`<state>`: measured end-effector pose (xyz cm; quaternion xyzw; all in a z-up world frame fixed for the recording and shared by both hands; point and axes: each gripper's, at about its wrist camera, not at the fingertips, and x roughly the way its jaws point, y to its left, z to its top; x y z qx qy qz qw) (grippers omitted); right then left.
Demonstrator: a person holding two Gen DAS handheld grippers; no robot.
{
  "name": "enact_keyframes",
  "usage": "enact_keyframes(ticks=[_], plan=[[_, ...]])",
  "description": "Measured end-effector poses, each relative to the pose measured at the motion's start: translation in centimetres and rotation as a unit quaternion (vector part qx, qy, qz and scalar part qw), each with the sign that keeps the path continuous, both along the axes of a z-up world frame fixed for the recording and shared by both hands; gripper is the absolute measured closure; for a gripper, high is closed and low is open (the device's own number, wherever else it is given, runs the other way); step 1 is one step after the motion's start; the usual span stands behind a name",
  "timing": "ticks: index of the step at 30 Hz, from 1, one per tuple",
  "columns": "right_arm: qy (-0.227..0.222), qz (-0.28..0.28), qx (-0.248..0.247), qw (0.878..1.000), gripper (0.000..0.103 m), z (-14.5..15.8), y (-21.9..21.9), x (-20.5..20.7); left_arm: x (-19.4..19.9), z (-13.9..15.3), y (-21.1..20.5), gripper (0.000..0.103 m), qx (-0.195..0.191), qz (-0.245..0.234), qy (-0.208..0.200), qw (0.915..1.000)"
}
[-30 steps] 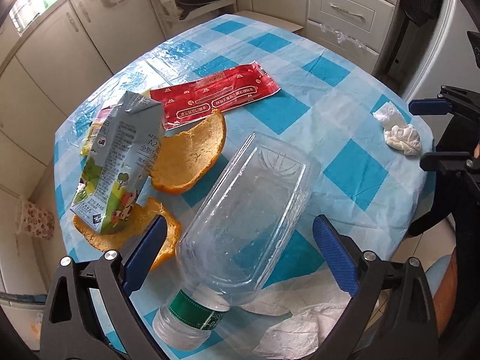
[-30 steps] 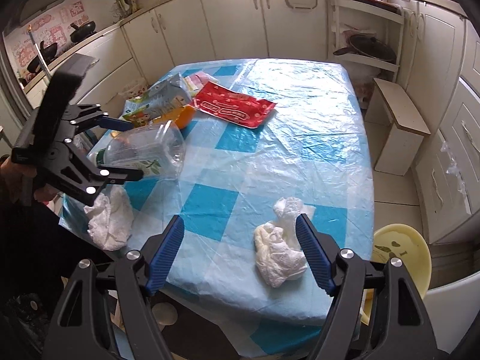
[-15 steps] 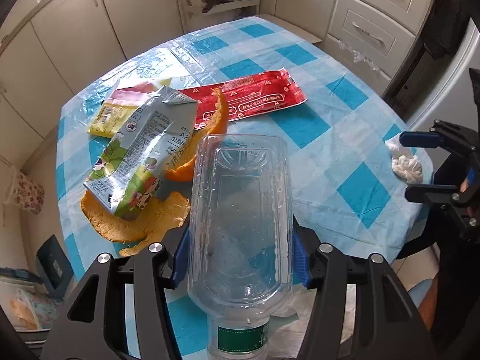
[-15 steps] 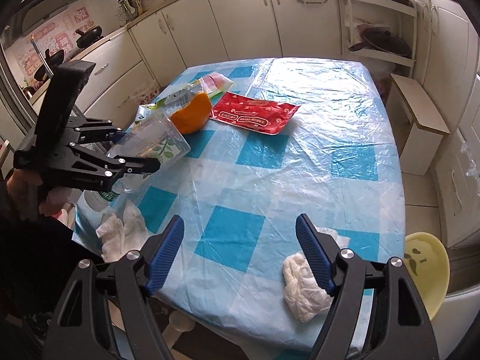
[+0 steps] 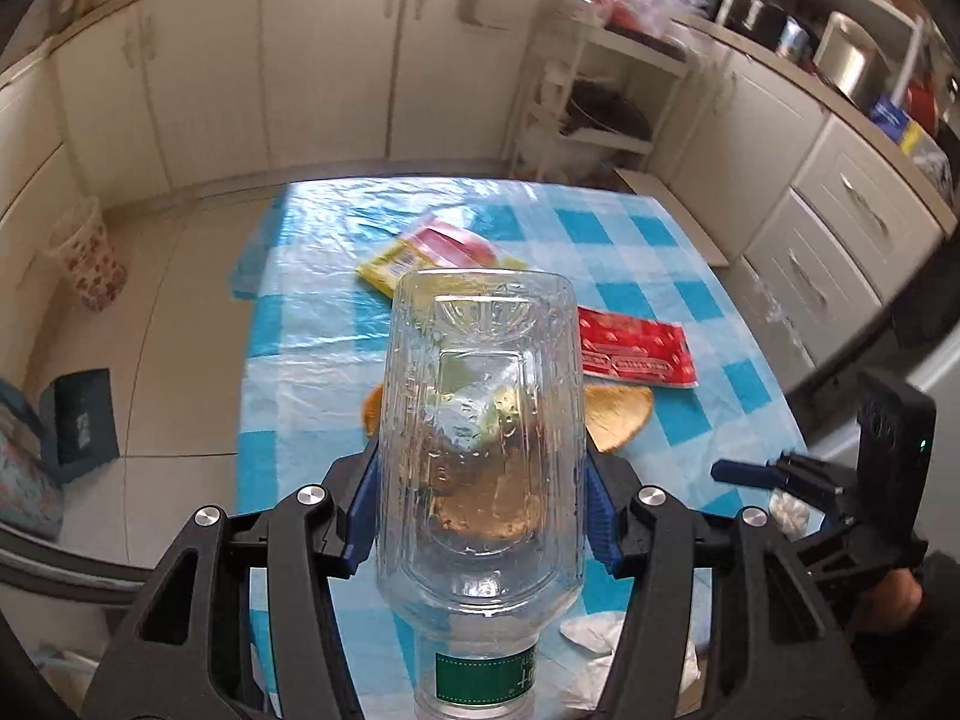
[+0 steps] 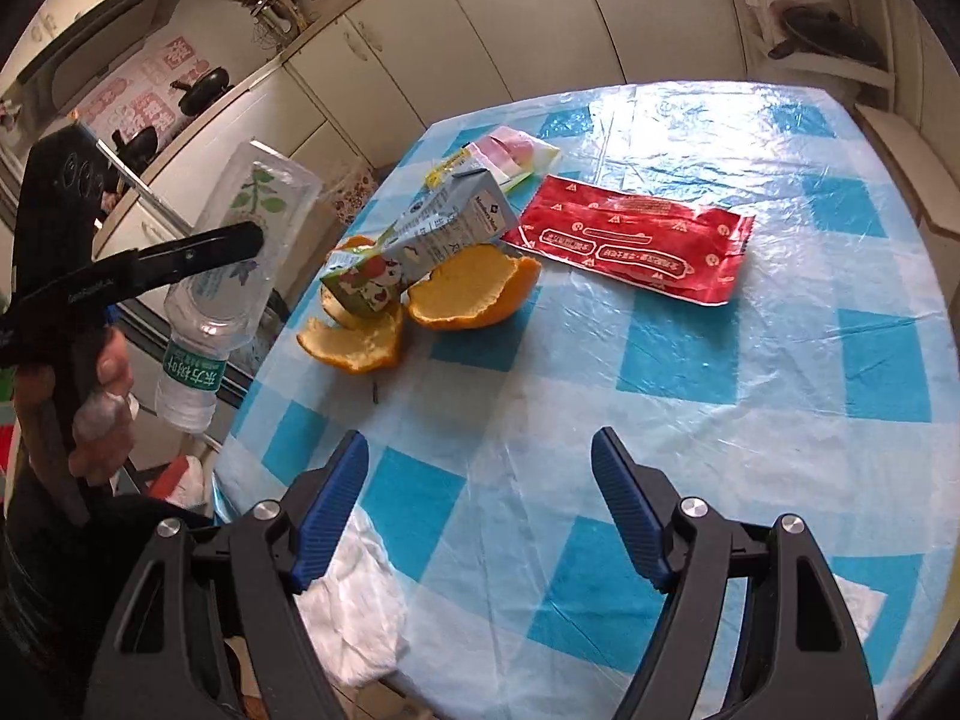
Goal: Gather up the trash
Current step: 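Grasp an orange peel with the right tool while the left tool holds the bottle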
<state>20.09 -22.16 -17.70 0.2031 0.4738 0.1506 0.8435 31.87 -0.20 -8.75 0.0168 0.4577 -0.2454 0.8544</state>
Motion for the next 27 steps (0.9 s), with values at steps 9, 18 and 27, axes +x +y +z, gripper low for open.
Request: enact_keyframes(ticks=[9, 18, 27], plan=[[0.028, -0.092, 0.101, 0.990, 0.048, -2.5, -0.7, 4.7, 1.0, 0.4, 2.6, 0.050, -0.004, 0.084, -0.018, 0.9963], [0.024, -0.093, 0.055, 0.994, 0.095, -2.1, -0.8, 5.1, 0.6, 0.2, 1.9, 0.050, 0.022, 0.081, -0.033, 0.9959], [-0.038, -0.052, -0.078, 0.995, 0.096, 2.4, -2.3, 0.3, -0.3, 1.0, -0.7, 0.050, 0.019, 0.062, -0.056, 0.9963]])
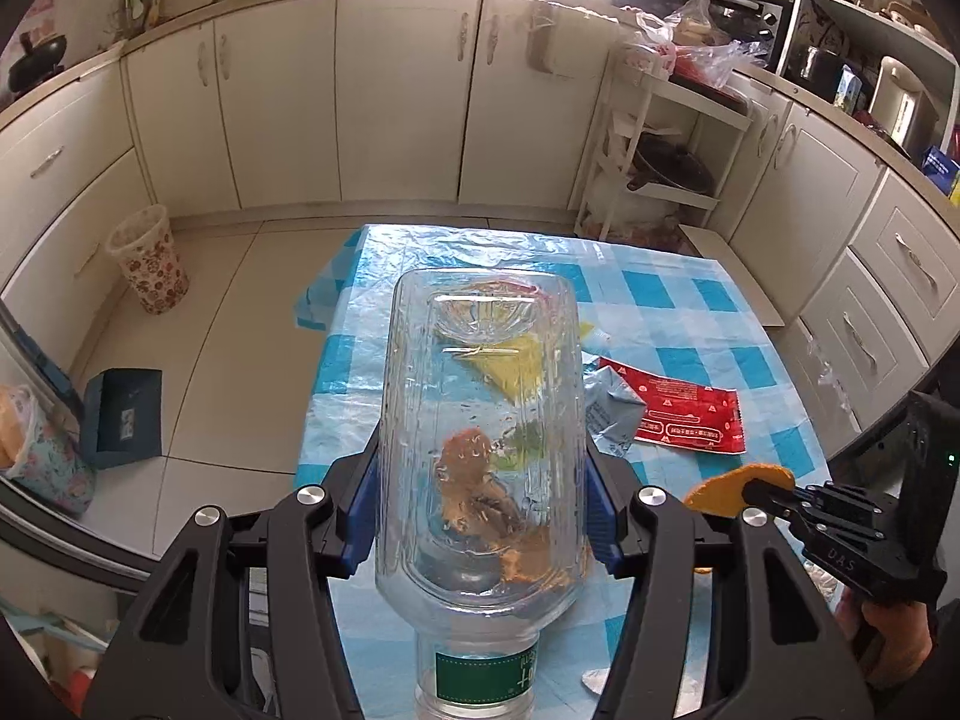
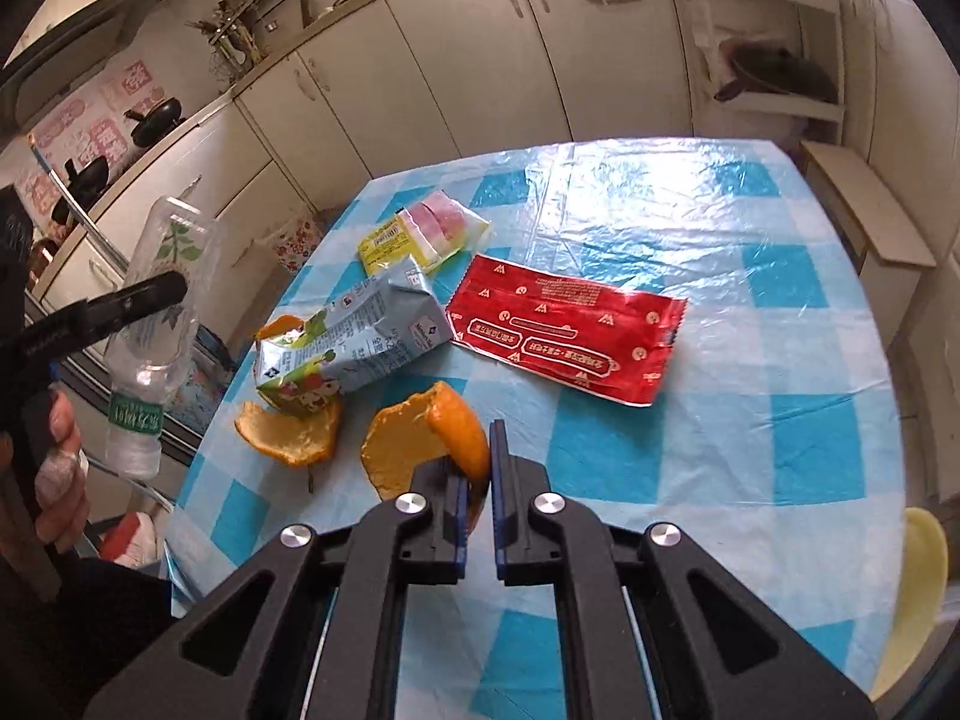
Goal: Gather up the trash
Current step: 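Grasp an orange peel with the right tool while the left tool holds the bottle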
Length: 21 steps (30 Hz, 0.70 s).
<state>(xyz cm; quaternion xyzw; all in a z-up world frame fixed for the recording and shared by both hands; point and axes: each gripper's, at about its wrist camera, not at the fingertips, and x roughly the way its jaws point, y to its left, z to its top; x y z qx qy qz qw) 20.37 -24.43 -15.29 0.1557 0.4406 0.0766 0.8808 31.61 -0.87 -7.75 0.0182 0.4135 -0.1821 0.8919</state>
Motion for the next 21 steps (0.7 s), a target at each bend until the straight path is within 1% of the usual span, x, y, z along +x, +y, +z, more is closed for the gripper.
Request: enact_keyframes(ticks=[3, 7, 10, 14, 21], plan=[[-0.022, 0.004, -0.014, 1.000, 0.096, 1.4, -0.9, -1.9, -0.8, 0.2, -1.9, 0.050, 0.005, -0.021, -0.013, 0.9997], [-0.047, -0.010, -0.009, 0.999, 0.096, 2.5, -2.6, -3.2, -1.8, 0.1, -4.5, 0.050, 0.018, -0.046, -0.021, 0.9985], [-0.055, -0.032, 0.011, 0.998, 0.096, 2.2, -4.3, -3.5, -2.1, -0.2, -6.0, 0.050, 0.021, -0.057, -0.017, 0.9980], [-0.055, -0.057, 0.038, 0.996, 0.096, 1.7, -6.2, -4.0, -2.1, -0.4, -7.5, 0.050, 0.016, -0.067, -0.009, 0.9976], [-0.067, -0.086, 0.055, 0.992, 0.096, 1.7, -9.6, -5.8, -2.6, -0.7, -10.2, 0.050, 0.030, -0.085, -0.016, 0.9958]])
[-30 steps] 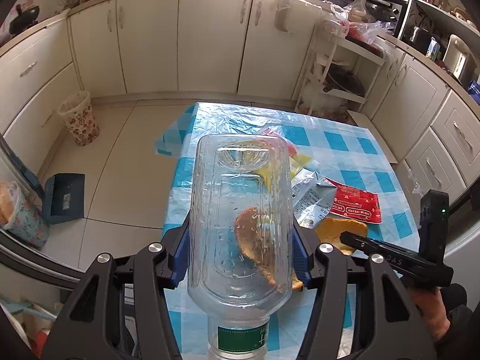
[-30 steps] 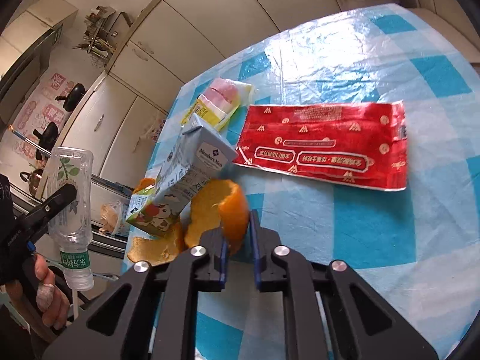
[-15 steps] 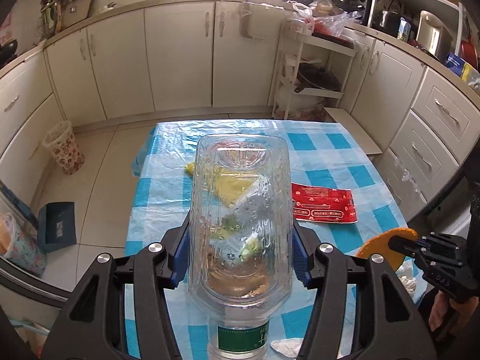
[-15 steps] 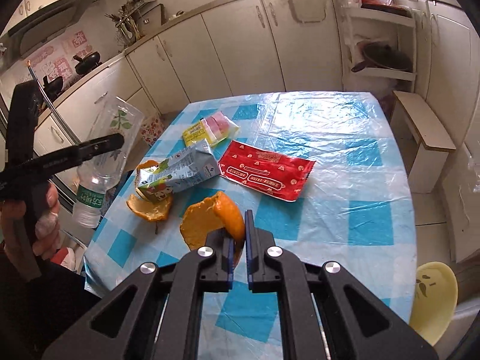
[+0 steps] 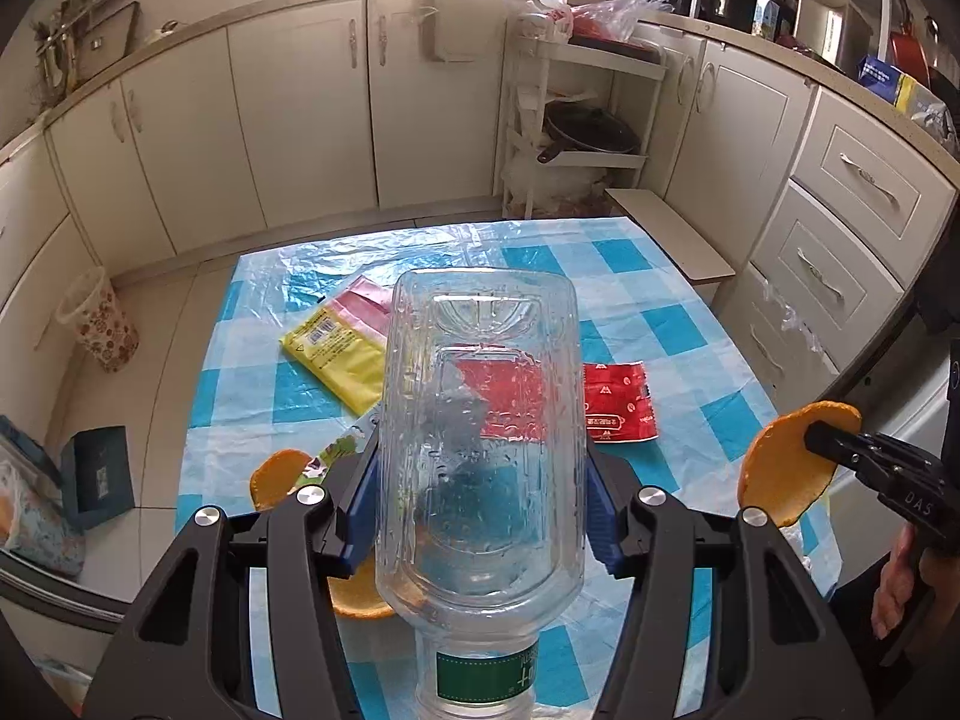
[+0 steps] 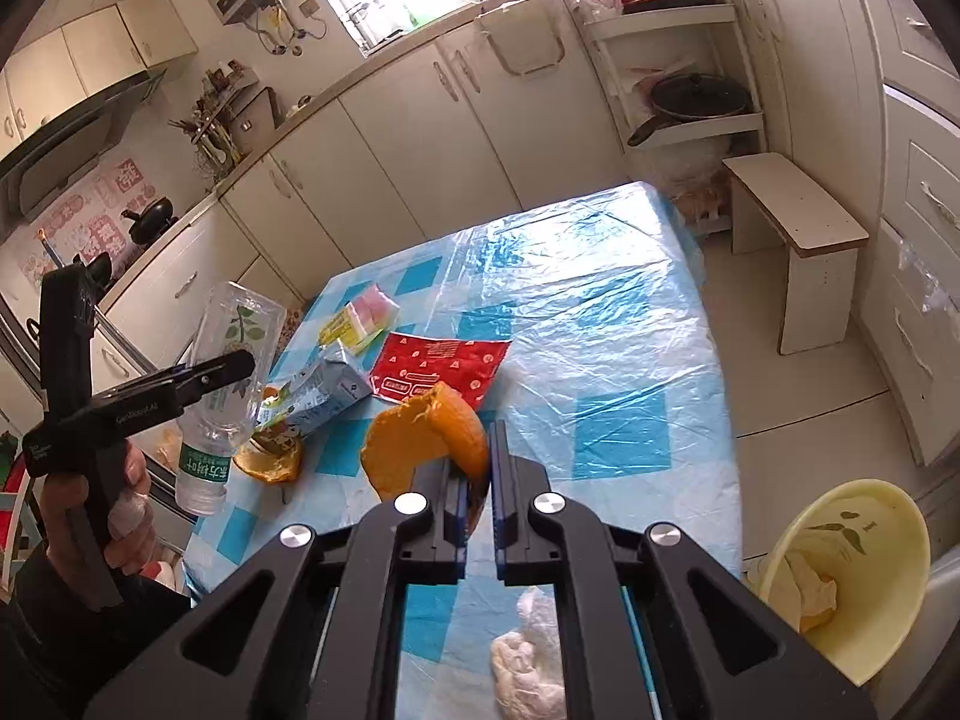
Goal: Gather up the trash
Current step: 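Grasp an orange peel with the right tool while the left tool holds the bottle, then carry the peel and bottle to the yellow bucket and drop the peel in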
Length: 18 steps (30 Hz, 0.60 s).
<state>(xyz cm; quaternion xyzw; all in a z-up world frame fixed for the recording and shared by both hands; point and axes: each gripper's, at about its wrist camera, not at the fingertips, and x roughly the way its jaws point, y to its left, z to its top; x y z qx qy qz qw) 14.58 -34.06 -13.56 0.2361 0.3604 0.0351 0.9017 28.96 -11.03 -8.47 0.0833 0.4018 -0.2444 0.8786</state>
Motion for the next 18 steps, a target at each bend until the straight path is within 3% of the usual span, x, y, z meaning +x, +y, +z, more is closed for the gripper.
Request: enact_keyframes(ticks=[9, 18], plan=[[-0.008, -0.055, 0.017, 0.998, 0.096, -0.1, -5.6, -3.8, -1.8, -0.9, -4.5, 0.050, 0.019, -0.040, -0.011, 0.9990], [0.007, -0.110, 0.016, 0.994, 0.096, -0.9, -10.5, -7.4, -5.6, -1.2, -9.5, 0.050, 0.069, -0.088, -0.058, 0.9921]])
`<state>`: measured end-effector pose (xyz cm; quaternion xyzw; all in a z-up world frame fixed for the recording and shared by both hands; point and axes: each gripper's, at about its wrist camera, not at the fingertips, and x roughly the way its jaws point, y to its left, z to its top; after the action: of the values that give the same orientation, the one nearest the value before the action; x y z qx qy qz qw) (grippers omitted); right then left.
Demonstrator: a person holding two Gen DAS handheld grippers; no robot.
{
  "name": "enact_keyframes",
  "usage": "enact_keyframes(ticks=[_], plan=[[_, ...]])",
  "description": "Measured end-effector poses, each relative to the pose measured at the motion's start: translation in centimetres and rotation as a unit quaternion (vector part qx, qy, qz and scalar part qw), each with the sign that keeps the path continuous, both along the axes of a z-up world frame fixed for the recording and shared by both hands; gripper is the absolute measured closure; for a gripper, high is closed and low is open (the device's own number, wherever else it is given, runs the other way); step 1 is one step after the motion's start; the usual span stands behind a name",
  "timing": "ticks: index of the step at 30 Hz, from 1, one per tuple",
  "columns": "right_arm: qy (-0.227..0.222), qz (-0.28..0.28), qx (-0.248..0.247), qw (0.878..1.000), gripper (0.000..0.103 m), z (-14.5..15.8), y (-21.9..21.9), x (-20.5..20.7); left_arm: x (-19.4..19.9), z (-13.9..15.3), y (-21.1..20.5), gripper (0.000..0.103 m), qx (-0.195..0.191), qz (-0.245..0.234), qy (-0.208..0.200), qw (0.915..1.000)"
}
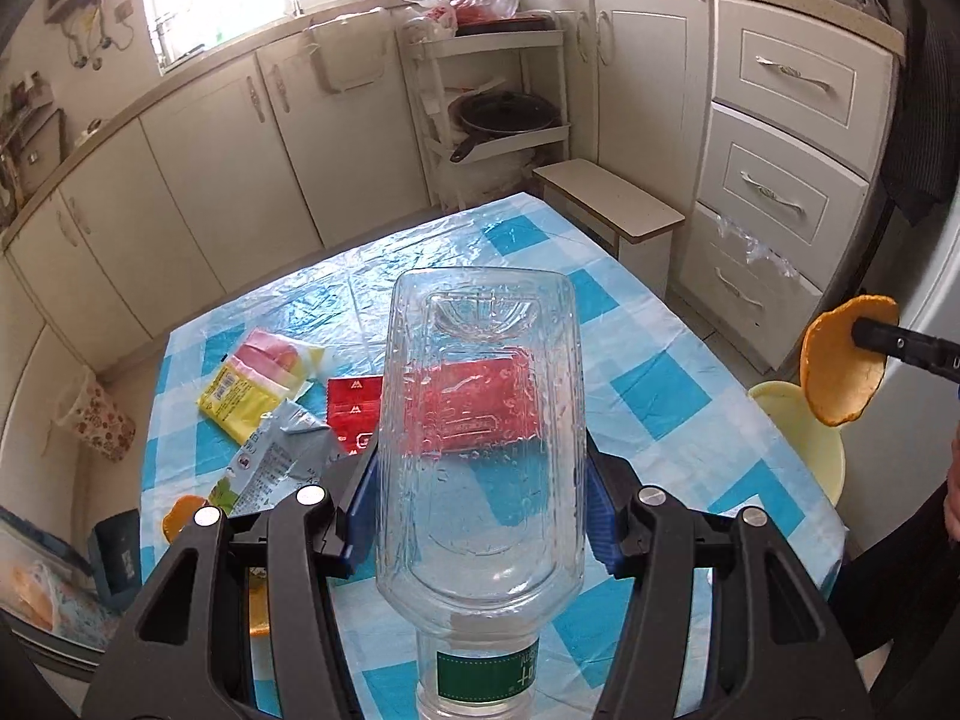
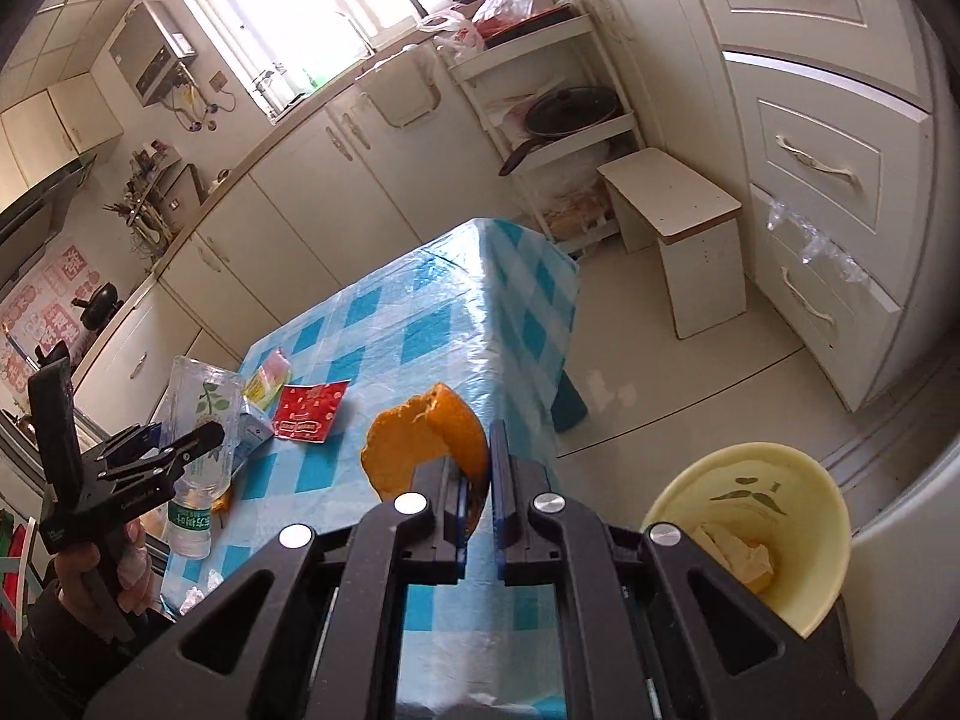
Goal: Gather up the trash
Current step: 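Carry the peel and bottle to the yellow bucket and drop the peel in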
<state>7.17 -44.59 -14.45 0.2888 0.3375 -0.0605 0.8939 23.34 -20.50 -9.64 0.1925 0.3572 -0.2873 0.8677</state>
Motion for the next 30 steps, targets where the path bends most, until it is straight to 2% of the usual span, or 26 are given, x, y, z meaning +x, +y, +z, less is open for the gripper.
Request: enact_keyframes(ticks=[8, 15, 21, 30], plan=[[0.021, -0.055, 0.018, 0.998, 0.096, -0.9, -3.6, -2.8, -3.3, 0.9, -3.6, 0.050, 0.014, -0.024, -0.023, 0.9993], [0.055, -0.090, 0.003, 0.994, 0.096, -1.7, -5.0, -3.8, -6.6, 2.2, -7.7, 0.050, 0.018, -0.056, -0.045, 0.9973], [0.064, -0.108, 0.007, 0.992, 0.096, -2.2, -6.0, -4.6, -8.9, 3.8, -10.6, 0.050, 0.016, -0.081, -0.061, 0.9948], [0.096, -0.136, -0.005, 0.986, 0.096, -3.0, -7.3, -5.5, -11.5, 4.8, -15.4, 0.050, -0.004, -0.113, -0.049, 0.9924]])
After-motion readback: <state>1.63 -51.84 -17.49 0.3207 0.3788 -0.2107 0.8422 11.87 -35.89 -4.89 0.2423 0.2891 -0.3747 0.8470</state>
